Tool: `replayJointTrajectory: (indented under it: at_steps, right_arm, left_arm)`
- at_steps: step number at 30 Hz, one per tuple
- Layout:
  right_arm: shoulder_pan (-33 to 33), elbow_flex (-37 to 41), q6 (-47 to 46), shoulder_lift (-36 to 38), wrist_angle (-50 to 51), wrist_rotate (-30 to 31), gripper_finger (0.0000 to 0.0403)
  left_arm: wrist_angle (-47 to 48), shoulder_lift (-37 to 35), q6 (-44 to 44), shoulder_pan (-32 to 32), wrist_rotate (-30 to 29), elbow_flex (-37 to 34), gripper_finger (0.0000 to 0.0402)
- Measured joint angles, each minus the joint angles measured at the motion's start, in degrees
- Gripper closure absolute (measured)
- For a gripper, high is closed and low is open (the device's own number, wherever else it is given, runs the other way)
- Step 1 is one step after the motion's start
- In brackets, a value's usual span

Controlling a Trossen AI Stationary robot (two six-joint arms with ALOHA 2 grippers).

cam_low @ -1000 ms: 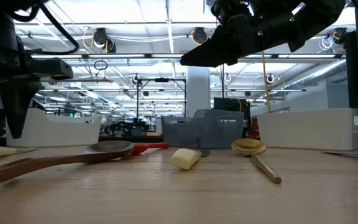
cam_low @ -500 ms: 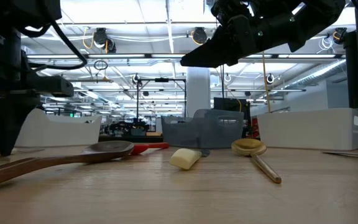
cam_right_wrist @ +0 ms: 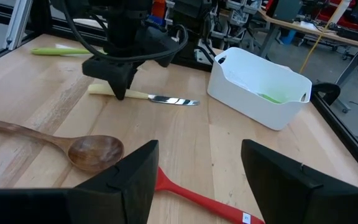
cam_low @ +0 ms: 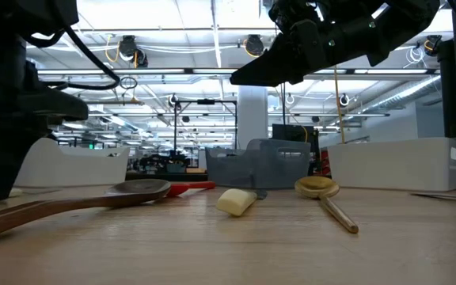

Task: Pick & Place Kitchen Items
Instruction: Put the left yellow table knife into black bin

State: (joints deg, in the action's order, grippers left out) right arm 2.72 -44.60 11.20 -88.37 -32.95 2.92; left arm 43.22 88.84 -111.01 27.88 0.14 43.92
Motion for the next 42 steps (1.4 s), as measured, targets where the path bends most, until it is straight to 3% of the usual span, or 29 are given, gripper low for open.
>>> replayJointTrajectory:
  at_steps: [8, 16, 25, 42]
  right_arm:
    - [0.0, 0.0, 0.0, 0.01, 0.04, 0.01, 0.0179]
    - [0.0, 0.0, 0.05, 0.01, 0.07, 0.01, 0.0179]
    - [0.0, 0.0, 0.36, 0.0, 0.07, 0.0, 0.0179]
    - [0.0, 0.02, 0.43, 0.0, -0.02, 0.02, 0.0179]
  left_arm:
    - [0.02, 0.02, 11.31, 0.04, -0.56, 0.0, 0.0273]
    - [1.26, 0.04, 13.95, 0.13, -1.77, -0.04, 0.0278]
    - [3.0, 0.04, 13.85, 0.38, -2.99, 0.0, 0.0362]
    - [3.59, -0.19, 15.33, 0.2, -7.8, 0.55, 0.036]
